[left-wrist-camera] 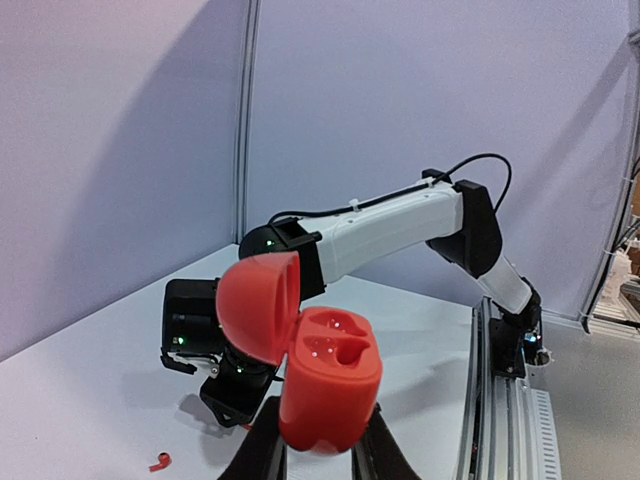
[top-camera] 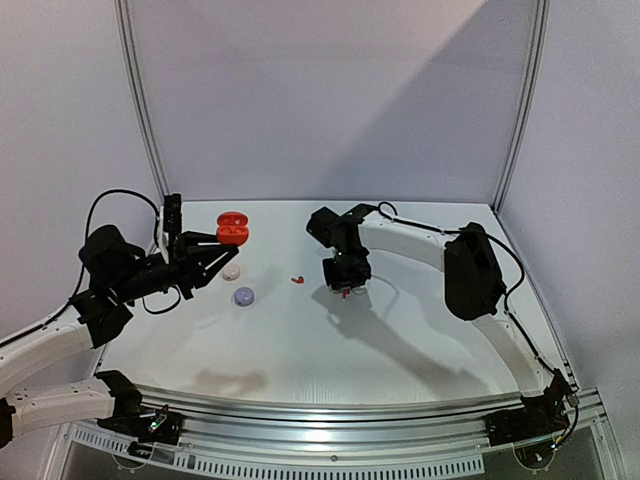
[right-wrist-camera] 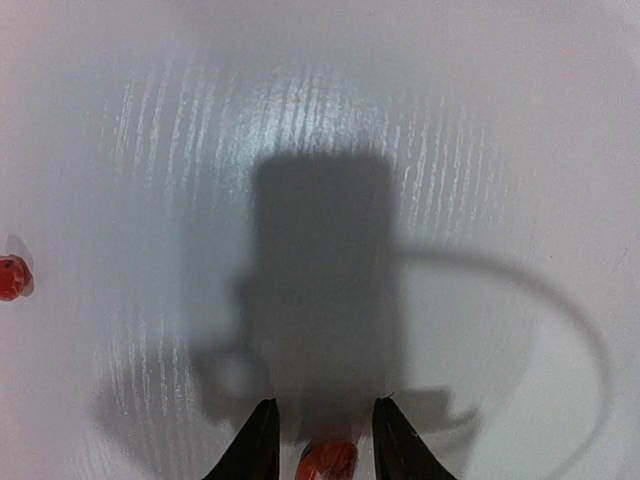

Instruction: Insert the wireless bluetooth earbuds into the charging case

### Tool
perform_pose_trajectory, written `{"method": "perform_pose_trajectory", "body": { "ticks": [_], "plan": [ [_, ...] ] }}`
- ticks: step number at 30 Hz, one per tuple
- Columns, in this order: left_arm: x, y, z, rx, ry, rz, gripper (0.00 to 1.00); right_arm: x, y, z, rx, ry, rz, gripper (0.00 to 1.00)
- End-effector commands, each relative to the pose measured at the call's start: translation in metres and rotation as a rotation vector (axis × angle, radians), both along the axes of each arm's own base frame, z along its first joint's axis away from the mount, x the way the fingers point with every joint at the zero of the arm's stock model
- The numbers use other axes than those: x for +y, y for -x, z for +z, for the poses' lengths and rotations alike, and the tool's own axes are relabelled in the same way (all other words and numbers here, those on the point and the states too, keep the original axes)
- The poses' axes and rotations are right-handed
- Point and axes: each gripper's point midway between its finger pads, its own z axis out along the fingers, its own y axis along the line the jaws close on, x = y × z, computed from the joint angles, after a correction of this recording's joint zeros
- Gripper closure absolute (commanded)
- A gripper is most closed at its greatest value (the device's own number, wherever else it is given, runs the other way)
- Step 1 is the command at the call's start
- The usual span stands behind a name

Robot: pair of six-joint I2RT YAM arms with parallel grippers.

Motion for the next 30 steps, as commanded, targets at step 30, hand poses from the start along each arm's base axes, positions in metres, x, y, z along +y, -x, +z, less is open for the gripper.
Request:
{"method": "perform_pose_trajectory", "body": {
  "ticks": [30],
  "plan": [
    [0.006,-0.001,-0.005,0.001,-0.005,0.022,1.00,-0.023,0.043,-0.029,0.178,0.124,0.289,0.64]
  ]
}}
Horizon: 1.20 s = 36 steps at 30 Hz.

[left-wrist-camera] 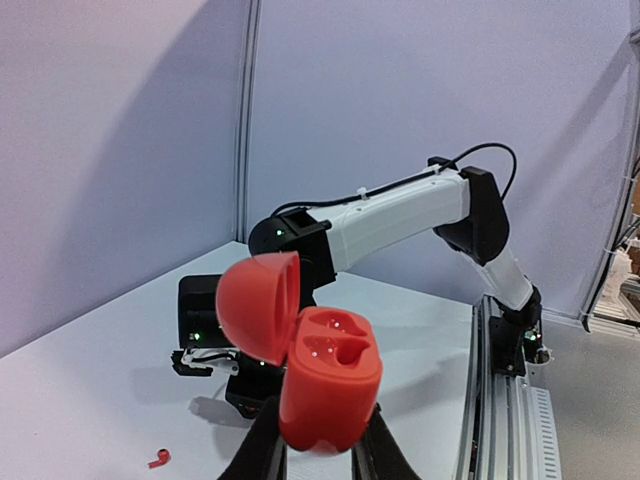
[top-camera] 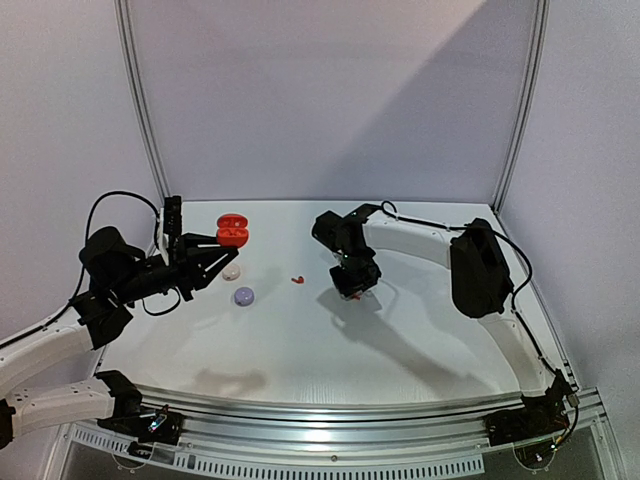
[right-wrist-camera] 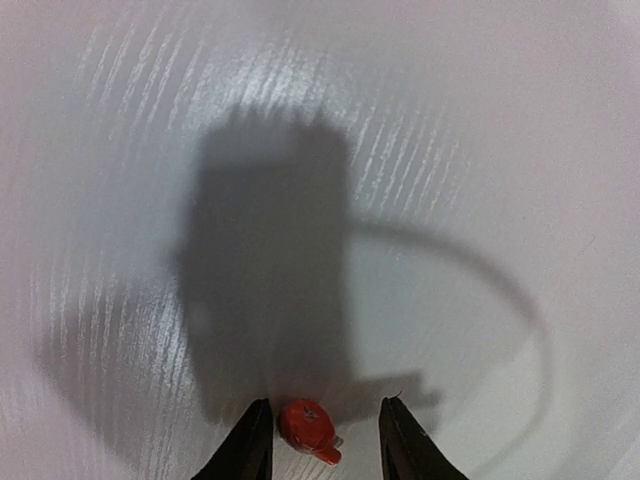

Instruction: Insert the wireless bluetooth earbuds into the charging case

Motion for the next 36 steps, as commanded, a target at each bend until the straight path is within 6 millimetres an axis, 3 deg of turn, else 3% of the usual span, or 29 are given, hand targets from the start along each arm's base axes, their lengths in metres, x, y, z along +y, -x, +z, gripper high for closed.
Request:
{"method": "perform_pose_trajectory", "body": {
  "ticks": [1,20,25,27,30,34,36],
  "plan": [
    [0.005,-0.002,-0.003,-0.001,-0.003,0.020,1.00,-0.001,0.021,-0.031,0.134,0.001,0.085,0.65],
    [0.006,-0.002,-0.003,-0.004,-0.005,0.024,1.00,-0.001,0.027,-0.040,0.183,-0.011,0.100,0.86],
    [0.006,-0.003,-0.003,-0.007,-0.006,0.029,1.00,0.002,0.020,-0.027,0.147,-0.023,0.097,0.90],
    [0.006,-0.003,-0.002,-0.009,-0.005,0.033,1.00,0.006,0.015,-0.015,0.117,-0.048,0.094,0.91],
    [0.007,-0.004,0.001,-0.021,0.002,0.041,1.00,0.020,0.006,0.018,0.055,-0.125,0.096,0.92],
    [0.009,-0.003,0.010,-0.078,0.014,0.053,1.00,0.046,-0.008,0.088,-0.062,-0.311,0.114,0.93],
    [0.010,-0.003,0.019,-0.134,0.018,0.063,1.00,0.068,-0.009,0.140,-0.129,-0.473,0.151,0.94]
  ]
}}
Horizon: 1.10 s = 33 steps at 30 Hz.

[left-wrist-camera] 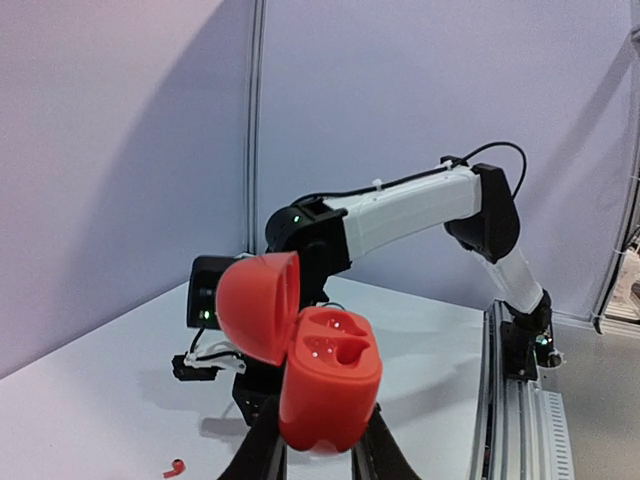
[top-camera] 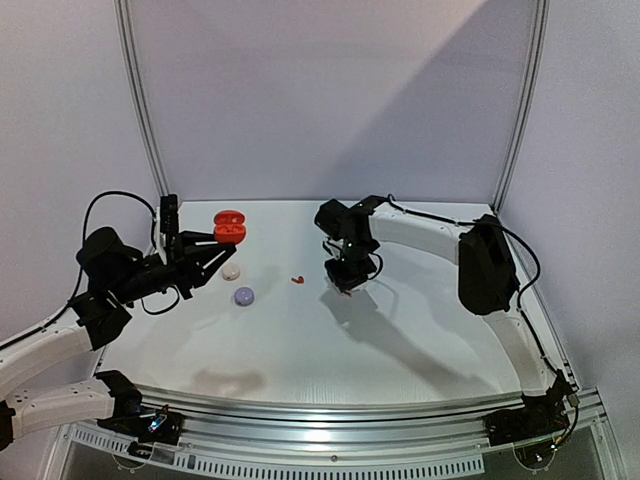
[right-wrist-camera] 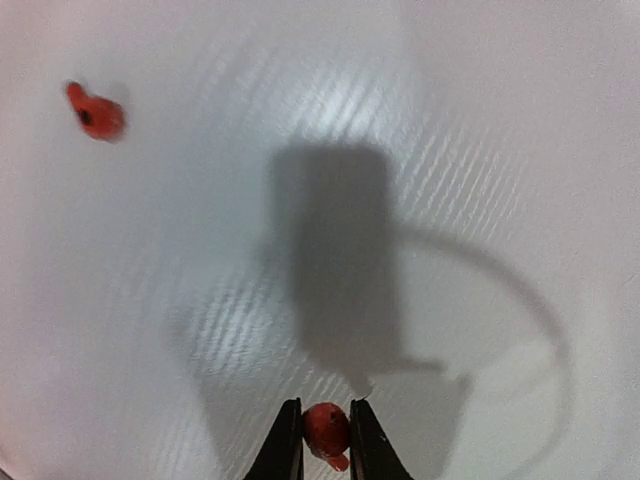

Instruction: Insert the wireless bluetooth earbuds into the charging case

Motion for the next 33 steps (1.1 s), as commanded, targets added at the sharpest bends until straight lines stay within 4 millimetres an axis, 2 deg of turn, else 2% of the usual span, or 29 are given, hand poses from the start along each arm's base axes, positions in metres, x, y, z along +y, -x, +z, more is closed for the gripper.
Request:
{"method": "perform_pose_trajectory", "body": {
  "ticks": [1,2,4,5,6,9,12,14,19,27,33],
  "plan": [
    [0.008,-0.002,0.018,-0.138,0.014,0.047,1.00,0.057,-0.011,0.152,-0.206,-0.430,0.053,0.94],
    [0.008,-0.002,0.024,-0.175,0.016,0.051,1.00,0.065,-0.010,0.191,-0.266,-0.530,0.074,0.95],
    [0.008,-0.004,0.034,-0.223,0.025,0.065,1.00,0.083,0.000,0.251,-0.375,-0.703,0.133,0.95],
    [0.009,-0.006,0.038,-0.238,0.032,0.078,1.00,0.091,0.006,0.273,-0.424,-0.777,0.164,0.95],
    [0.010,-0.009,0.043,-0.252,0.043,0.094,1.00,0.093,0.016,0.314,-0.498,-0.870,0.197,0.95],
    [0.016,-0.015,0.054,-0.283,0.083,0.152,1.00,0.098,0.044,0.395,-0.639,-1.087,0.275,1.00],
    [0.024,-0.024,0.068,-0.321,0.113,0.227,1.00,0.107,0.073,0.448,-0.701,-1.273,0.354,1.00],
    [0.029,-0.028,0.077,-0.360,0.122,0.269,1.00,0.117,0.092,0.469,-0.717,-1.348,0.414,1.00],
    [0.027,-0.020,0.098,-0.418,0.151,0.239,1.00,0.146,0.131,0.497,-0.740,-1.473,0.580,0.99],
    [0.025,-0.015,0.107,-0.322,0.214,0.181,1.00,0.171,0.148,0.482,-0.719,-1.493,0.653,0.99],
    [0.026,-0.017,0.109,-0.321,0.215,0.189,1.00,0.177,0.149,0.473,-0.692,-1.491,0.662,1.00]
  ]
}}
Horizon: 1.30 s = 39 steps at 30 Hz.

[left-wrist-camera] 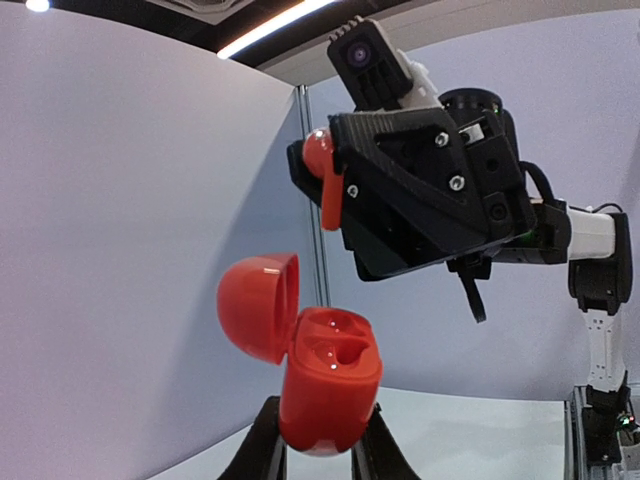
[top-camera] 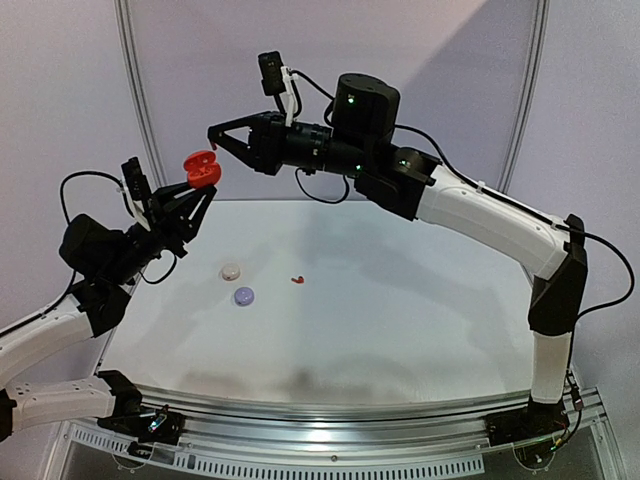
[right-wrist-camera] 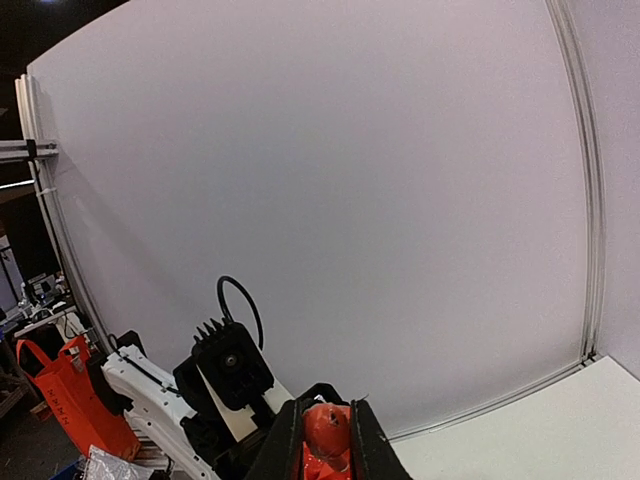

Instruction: Insert the wireless bluetooth earbuds into the charging case

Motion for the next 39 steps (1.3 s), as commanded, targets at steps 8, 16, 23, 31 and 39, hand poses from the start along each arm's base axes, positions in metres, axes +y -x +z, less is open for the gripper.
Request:
{"method": "perform_pose_trajectory", "body": {
  "ticks": [8,16,23,31,39],
  "plan": [
    [0.005,0.001,0.015,-0.019,0.027,0.006,1.00,0.010,0.012,-0.007,0.029,-0.029,0.065,1.00],
    [0.005,0.000,0.014,-0.019,0.023,0.013,1.00,0.015,0.009,-0.019,0.041,-0.007,0.063,1.00],
    [0.006,-0.002,0.014,-0.019,0.025,0.024,1.00,0.021,0.009,-0.033,0.064,0.033,0.071,1.00],
    [0.006,-0.002,0.013,-0.012,0.024,0.022,1.00,0.025,0.004,-0.044,0.071,0.054,0.056,1.00],
    [0.007,-0.003,0.012,-0.016,0.021,0.033,1.00,0.026,0.006,-0.051,0.075,0.082,0.070,1.00]
  ]
}}
